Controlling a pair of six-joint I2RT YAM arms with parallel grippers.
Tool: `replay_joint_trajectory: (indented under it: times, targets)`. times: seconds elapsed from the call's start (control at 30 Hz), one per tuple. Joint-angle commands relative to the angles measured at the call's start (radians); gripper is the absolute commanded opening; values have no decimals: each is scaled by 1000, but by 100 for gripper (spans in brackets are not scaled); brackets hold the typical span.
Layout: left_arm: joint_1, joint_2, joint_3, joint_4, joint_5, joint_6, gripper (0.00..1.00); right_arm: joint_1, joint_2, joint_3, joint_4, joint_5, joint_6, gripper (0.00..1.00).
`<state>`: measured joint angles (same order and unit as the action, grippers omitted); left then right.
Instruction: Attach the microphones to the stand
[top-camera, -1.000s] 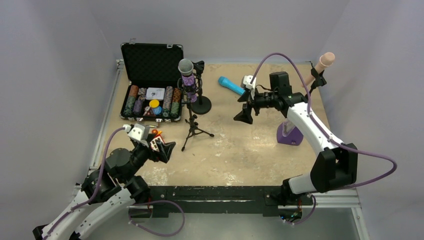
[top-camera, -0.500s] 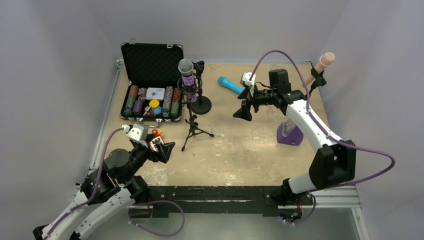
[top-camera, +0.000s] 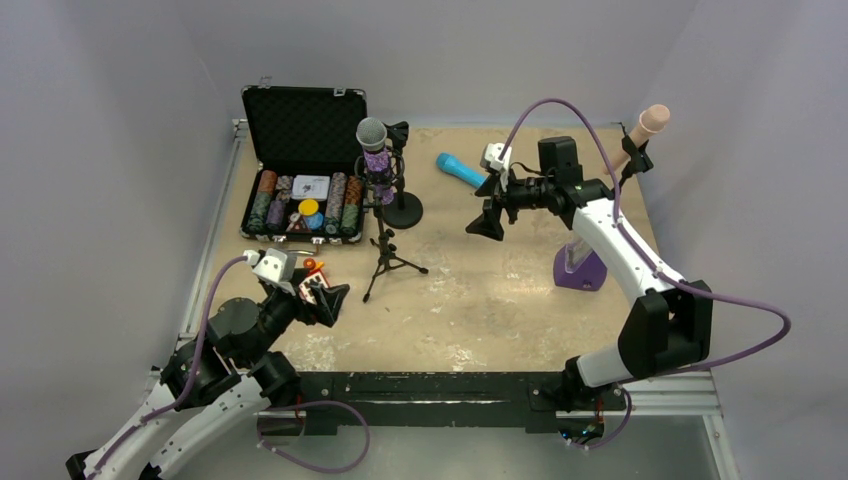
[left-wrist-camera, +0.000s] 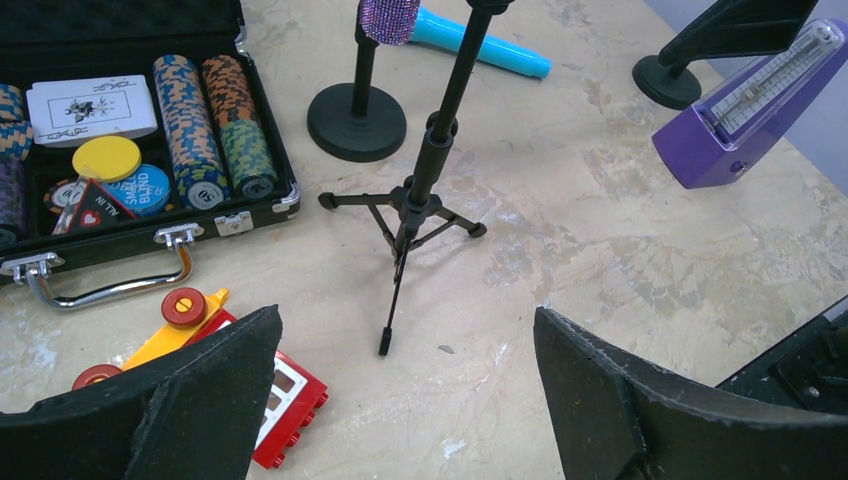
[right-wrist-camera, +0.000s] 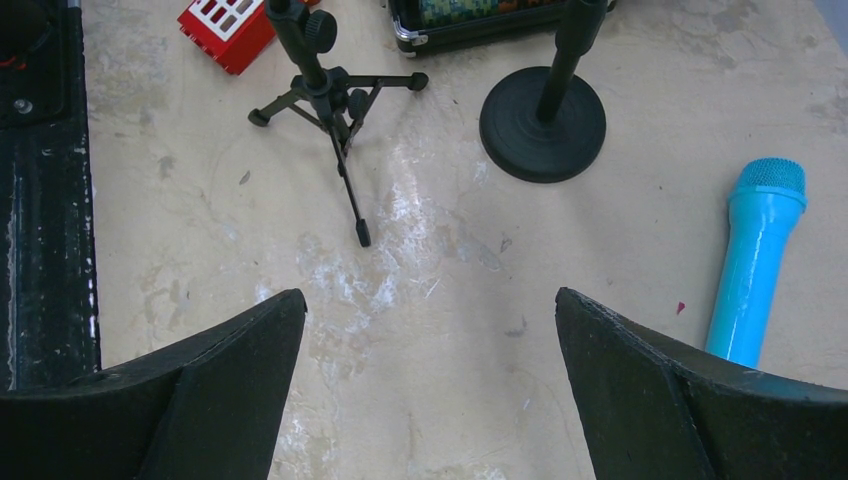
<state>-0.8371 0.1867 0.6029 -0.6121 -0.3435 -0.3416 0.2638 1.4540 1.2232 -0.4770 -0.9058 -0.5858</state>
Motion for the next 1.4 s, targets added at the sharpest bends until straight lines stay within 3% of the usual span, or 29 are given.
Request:
replay_joint_trajectory:
  times: [0.0,1.37]
  targets:
    - [7,-8,31,16,-6,-14,100,8,15,51,25,10,11,99]
    - [7,-5,32,25,3,-17,100,8,43,78,25,16,22,99]
